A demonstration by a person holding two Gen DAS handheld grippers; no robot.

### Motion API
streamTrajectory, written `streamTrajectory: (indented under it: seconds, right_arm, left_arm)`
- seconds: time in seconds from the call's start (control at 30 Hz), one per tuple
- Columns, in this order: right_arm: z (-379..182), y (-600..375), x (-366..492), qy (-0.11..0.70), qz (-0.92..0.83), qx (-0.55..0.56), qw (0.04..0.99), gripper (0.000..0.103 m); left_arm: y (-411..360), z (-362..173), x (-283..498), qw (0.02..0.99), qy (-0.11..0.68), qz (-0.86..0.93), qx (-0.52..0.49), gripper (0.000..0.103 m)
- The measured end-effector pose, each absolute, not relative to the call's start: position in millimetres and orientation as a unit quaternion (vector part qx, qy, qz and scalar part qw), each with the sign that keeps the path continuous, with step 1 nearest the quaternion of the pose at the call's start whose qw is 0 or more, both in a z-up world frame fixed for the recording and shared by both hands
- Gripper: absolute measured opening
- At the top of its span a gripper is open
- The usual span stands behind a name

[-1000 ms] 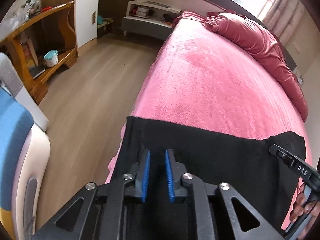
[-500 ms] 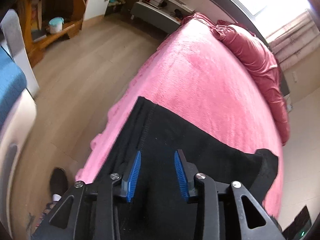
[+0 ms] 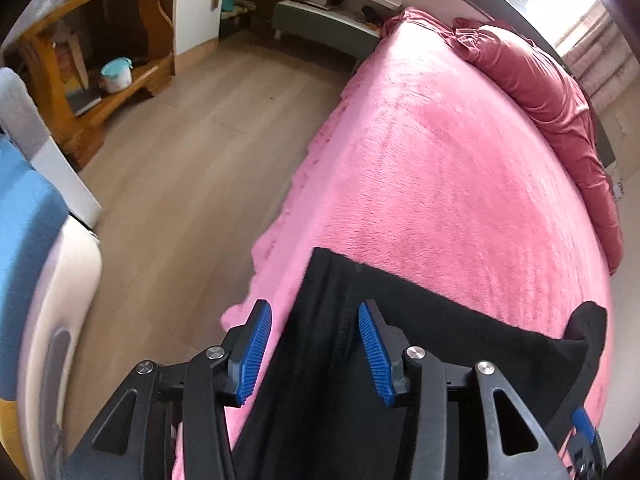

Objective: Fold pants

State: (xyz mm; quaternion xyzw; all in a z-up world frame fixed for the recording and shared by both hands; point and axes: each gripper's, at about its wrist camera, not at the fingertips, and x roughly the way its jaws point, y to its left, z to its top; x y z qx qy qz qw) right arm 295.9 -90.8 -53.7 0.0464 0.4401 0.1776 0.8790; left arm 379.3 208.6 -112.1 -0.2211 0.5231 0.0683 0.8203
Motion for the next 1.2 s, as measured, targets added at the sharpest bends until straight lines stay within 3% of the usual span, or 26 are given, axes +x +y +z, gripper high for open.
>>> streamTrajectory:
  seconds: [0.03, 0.07, 0.17, 0.2, 0.23, 0.27, 0.3, 0.53, 0.83, 0.97, 1.03, 1.2]
  right_arm:
    - [-52, -87, 301, 0.438, 0.173, 0.045, 0.881, 0.07]
    - [-51, -83, 309, 0.435, 0.169, 0.046, 0.883, 0.07]
    - [-56, -73, 335, 0.443, 0.139, 0.035, 0.885, 0.068]
    - [-61, -70, 346, 0.45, 0.131, 0.028, 0.883, 0.059]
    - [-64, -68, 353, 0.459, 0.13, 0.024, 0.879, 0.035]
    - [-70, -67, 361, 0.473, 0.128, 0.018, 0.872, 0.021]
    - [-74, -67, 364, 0.481, 0.12, 0.011, 0.869, 0.014]
    - [-45, -91, 319, 0.425, 0.144, 0.022, 0.893, 0.013]
    - [-25, -133, 221, 0.396, 0.155, 0.063, 0.903, 0.012]
    - [-31, -146, 175, 0.4, 0.153, 0.073, 0.901, 0.01]
    - [-40, -153, 154, 0.412, 0.153, 0.086, 0.894, 0.0]
    - [-73, -162, 120, 0.458, 0.148, 0.08, 0.873, 0.0]
  left_arm:
    - [207, -114, 381, 0.821, 0.524, 0.067, -0.215, 0.045]
    - [204, -113, 382, 0.827, 0.52, 0.068, -0.204, 0.036]
    - [191, -105, 381, 0.847, 0.503, 0.061, -0.161, 0.02]
    - [188, -103, 379, 0.852, 0.498, 0.056, -0.156, 0.015]
    - [185, -99, 377, 0.857, 0.491, 0.043, -0.15, 0.01]
    - [183, -97, 375, 0.86, 0.487, 0.034, -0.145, 0.009]
    - [182, -94, 373, 0.863, 0.483, 0.023, -0.145, 0.009]
    - [179, -57, 334, 0.888, 0.43, -0.017, -0.16, 0.008]
    - [164, -11, 220, 0.903, 0.385, -0.077, -0.172, 0.008]
    - [154, -15, 170, 0.898, 0.396, -0.093, -0.17, 0.008]
    - [151, -25, 145, 0.888, 0.411, -0.1, -0.179, 0.008]
    - [140, -55, 109, 0.864, 0.452, -0.106, -0.195, 0.008]
